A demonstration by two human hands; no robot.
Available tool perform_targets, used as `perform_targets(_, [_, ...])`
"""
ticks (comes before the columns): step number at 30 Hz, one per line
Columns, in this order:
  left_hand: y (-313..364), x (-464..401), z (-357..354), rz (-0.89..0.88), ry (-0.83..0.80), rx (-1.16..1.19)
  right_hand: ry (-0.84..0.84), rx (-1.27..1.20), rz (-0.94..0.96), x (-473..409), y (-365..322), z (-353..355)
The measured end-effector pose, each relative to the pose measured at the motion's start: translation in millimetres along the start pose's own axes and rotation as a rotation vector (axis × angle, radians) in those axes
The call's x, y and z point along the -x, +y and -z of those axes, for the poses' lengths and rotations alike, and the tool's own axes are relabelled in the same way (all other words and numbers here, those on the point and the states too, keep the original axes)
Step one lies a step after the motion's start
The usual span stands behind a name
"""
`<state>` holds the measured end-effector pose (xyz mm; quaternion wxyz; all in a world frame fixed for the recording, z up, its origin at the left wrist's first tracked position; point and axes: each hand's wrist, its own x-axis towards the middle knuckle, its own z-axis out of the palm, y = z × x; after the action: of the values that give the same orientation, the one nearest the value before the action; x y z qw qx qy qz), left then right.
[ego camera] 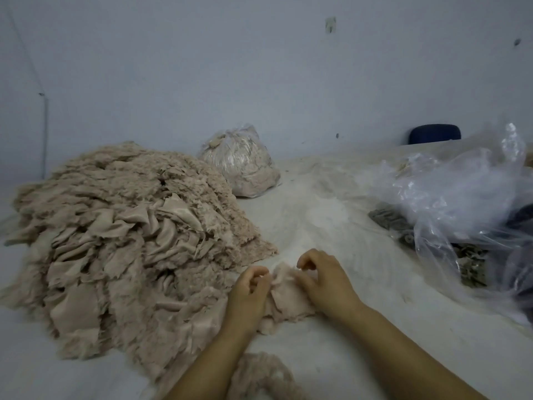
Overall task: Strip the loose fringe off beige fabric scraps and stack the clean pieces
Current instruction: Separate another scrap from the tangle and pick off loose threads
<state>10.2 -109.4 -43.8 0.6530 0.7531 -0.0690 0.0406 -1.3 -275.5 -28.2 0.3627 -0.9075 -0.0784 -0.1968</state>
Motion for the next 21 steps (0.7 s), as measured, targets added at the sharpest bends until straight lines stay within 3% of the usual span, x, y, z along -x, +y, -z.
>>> perform_targets(2, [-3.0,-0.8,1.0,-0.062,0.078,-0.108,-0.174,0.108,0.062,9.2,6.1,-6.0])
perform_targets(4, [1.8,-0.4,2.2,-0.032,0.101,0.014,-0.303,0.281,0.132,9.6,13.0,-7.0])
perform_targets(8, [32.0,-2.1,26.1,-0.092,-0.066,0.158,-0.129,0.390,0.074,1.5,10.9,0.5])
perform_targets(10, [42.6,-2.7,47.3,-0.141,-0.208,0.002,-0.028,0.197,0.116,6.4,-4.1,-2.8])
perform_targets(12, [45.4,-0.5,68.3,-0.179,-0.367,-0.317,-0.130,0.034,0.142,19.5,-25.3,-10.4])
perform_targets(14, [41.9,4.1,82.7,-0.209,-0.517,-0.624,-0.310,0.118,0.186,31.9,-37.5,-23.5])
perform_targets(16, [32.9,7.2,91.4,-0.215,-0.542,-0.868,-0.310,0.183,0.211,37.3,-37.9,-26.9])
perform_targets(18, [25.3,10.6,96.7,-0.178,-0.460,-0.909,-0.236,0.055,0.141,39.3,-38.1,-19.7])
perform_targets(21, [20.5,14.3,101.7,-0.164,-0.400,-0.707,-0.290,-0.095,0.017,39.7,-37.8,-4.3])
